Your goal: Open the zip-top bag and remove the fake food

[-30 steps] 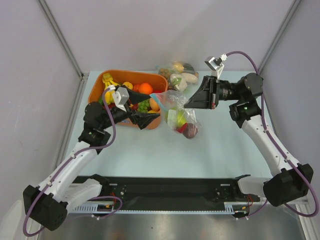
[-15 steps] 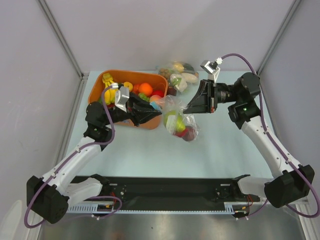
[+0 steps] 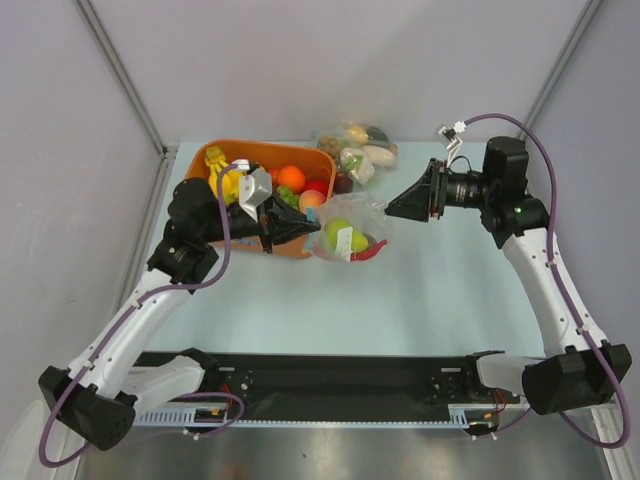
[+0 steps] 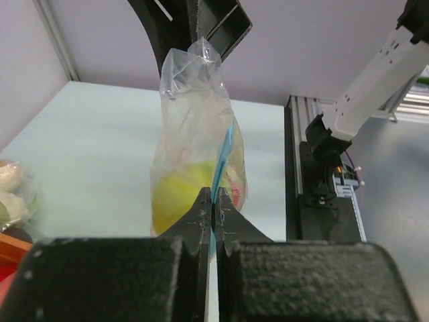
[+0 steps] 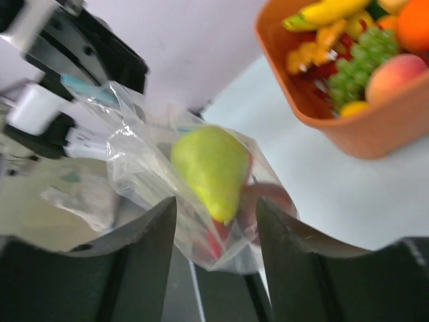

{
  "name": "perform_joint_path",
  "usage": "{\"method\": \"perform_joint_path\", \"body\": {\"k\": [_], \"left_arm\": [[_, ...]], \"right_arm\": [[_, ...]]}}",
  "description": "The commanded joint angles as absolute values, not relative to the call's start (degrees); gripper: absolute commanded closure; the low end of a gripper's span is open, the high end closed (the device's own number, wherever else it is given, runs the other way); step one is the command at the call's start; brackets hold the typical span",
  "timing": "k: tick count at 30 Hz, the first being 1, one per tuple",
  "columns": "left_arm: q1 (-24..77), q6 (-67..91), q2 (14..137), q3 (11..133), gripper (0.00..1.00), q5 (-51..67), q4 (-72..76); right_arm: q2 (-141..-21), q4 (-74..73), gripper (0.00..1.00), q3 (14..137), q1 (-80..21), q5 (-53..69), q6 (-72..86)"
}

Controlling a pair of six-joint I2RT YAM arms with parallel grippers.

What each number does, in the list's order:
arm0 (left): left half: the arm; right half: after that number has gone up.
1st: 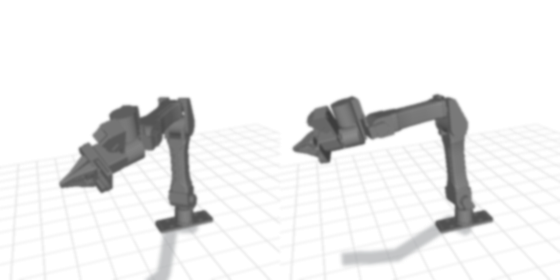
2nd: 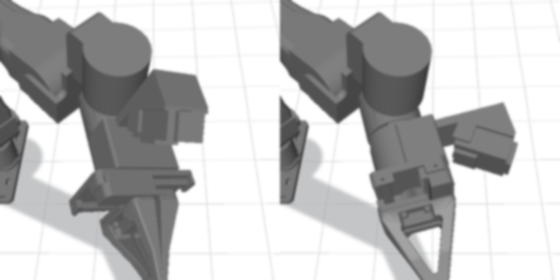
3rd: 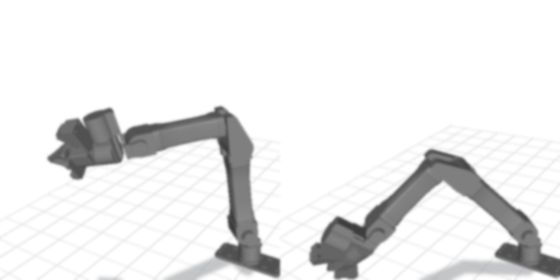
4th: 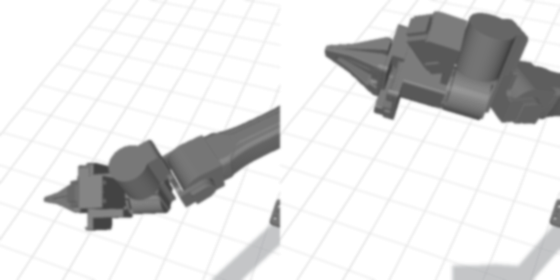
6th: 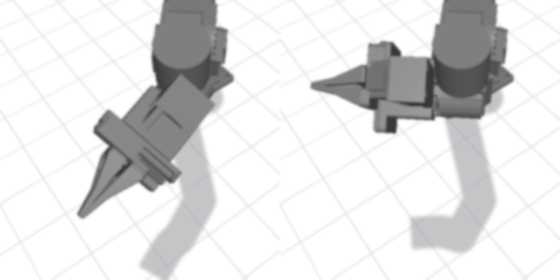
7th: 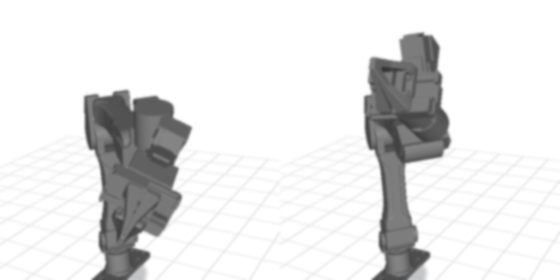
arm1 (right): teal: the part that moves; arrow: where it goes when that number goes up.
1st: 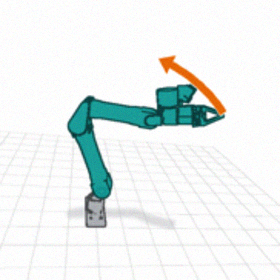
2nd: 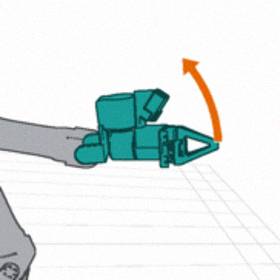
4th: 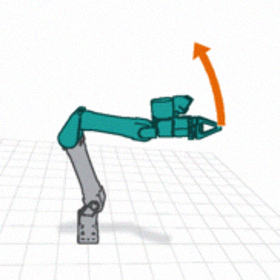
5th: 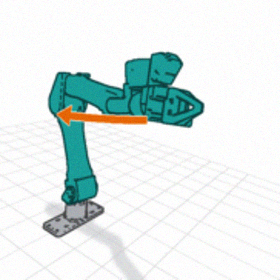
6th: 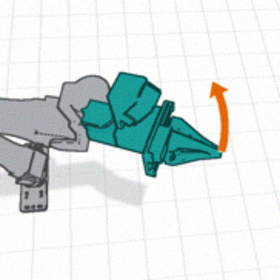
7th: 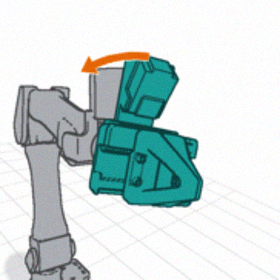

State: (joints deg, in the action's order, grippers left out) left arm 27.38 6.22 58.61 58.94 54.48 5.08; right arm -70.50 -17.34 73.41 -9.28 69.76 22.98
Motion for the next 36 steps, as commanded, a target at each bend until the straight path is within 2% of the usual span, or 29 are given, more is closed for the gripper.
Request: {"method": "perform_joint_path", "body": {"k": [1, 7, 13, 16, 30, 36], "left_arm": [[27.86, -5.69, 61.42, 63.71, 1.00, 57.91, -12.02], [33.30, -13.53, 67.67, 67.85, 1.00, 53.27, -23.73], [37.53, -15.02, 71.80, 69.34, 1.00, 49.76, -26.01], [38.76, -15.91, 73.56, 71.01, 1.00, 49.13, -27.69], [43.77, -18.37, 79.10, 76.20, 1.00, 46.58, -31.99], [44.03, -18.11, 79.45, 76.55, 1.00, 46.14, -31.12]], "right_arm": [[-67.68, -37.42, 0.42, 79.01, -11.59, 55.92, 3.26], [-62.42, -32.01, 0.34, 76.65, -17.75, 48.70, 1.15], [-57.58, -25.67, 0.33, 73.31, -20.91, 44.22, 0.18], [-56.86, -25.92, 0.32, 72.60, -21.44, 45.70, -1.13], [-61.17, -23.29, 0.31, 66.80, -28.57, 46.93, -2.72], [-63.63, -26.10, 0.37, 66.97, -28.74, 48.86, -3.69]]}}
